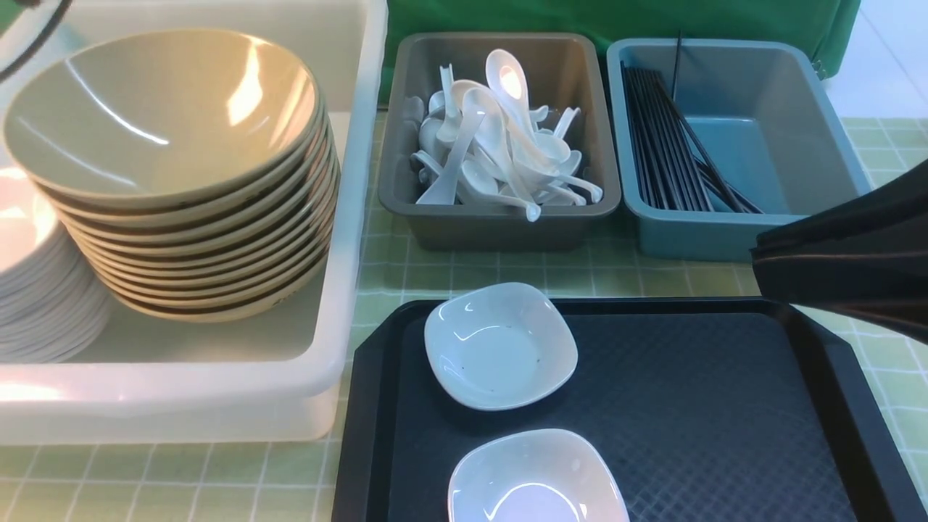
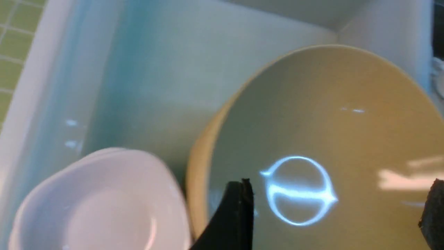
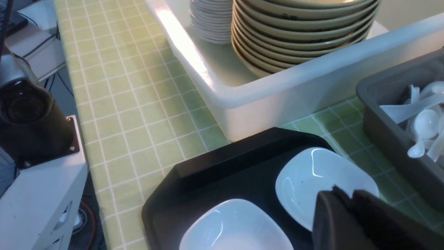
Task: On green table put chopsticks spoon bowls plates into blue grey white boxes.
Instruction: 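Grasp the small white bowl on the black tray by its rim with the left gripper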
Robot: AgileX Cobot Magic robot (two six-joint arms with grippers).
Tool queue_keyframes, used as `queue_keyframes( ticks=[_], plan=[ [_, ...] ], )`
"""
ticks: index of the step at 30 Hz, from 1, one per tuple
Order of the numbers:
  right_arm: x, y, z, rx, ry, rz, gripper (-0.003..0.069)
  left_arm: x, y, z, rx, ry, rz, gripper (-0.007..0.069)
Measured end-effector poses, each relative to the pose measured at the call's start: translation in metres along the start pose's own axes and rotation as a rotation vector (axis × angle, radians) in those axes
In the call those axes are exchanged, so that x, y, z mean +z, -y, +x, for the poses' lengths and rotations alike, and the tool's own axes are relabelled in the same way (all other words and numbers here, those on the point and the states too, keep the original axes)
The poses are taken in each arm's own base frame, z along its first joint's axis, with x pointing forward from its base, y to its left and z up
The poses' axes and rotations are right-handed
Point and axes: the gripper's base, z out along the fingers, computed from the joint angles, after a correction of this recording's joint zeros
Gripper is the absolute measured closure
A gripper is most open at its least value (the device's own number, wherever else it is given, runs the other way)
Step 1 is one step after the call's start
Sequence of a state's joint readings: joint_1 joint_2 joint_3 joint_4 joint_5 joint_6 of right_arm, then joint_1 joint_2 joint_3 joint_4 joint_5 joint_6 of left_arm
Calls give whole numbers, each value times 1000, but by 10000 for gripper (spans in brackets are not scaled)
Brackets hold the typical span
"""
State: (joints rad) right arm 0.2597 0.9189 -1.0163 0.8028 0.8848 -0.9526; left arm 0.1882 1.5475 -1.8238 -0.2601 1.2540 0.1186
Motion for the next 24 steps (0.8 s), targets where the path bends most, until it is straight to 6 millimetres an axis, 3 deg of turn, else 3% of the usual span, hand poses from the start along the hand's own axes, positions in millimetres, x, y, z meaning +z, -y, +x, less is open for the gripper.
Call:
queue_keyframes(
  ticks=[3, 4, 5, 7, 8, 10, 13, 14, 18, 24],
  plan=[
    [0, 0, 0, -3, -4, -1, 585, -12, 64, 11, 206, 13, 173, -39],
    [0, 0, 1, -3, -6, -3, 582, -13, 97, 23, 308, -6, 264, -39],
    [0, 0, 1, -3, -7, -4, 582, -12, 101, 25, 321, -13, 275, -39],
    [0, -1, 1, -4, -14, -12, 580, -2, 148, 52, 472, -101, 395, -39],
    [0, -1, 1, -5, -16, -13, 580, 0, 151, 55, 487, -110, 401, -39],
    [-1, -2, 4, -5, -39, -19, 578, 30, 186, 88, 626, -251, 445, -36],
    [-6, -4, 8, 6, -83, 19, 573, 69, 219, 120, 728, -398, 465, -11],
    [-7, -4, 8, 6, -87, 23, 571, 72, 222, 122, 734, -407, 466, -11],
    [-30, -14, 19, 15, -161, 142, 566, 119, 275, 170, 1054, -528, 555, 62],
    [-53, -34, 22, -9, -120, 189, 561, 151, 308, 203, 1429, -543, 670, 129]
  ],
)
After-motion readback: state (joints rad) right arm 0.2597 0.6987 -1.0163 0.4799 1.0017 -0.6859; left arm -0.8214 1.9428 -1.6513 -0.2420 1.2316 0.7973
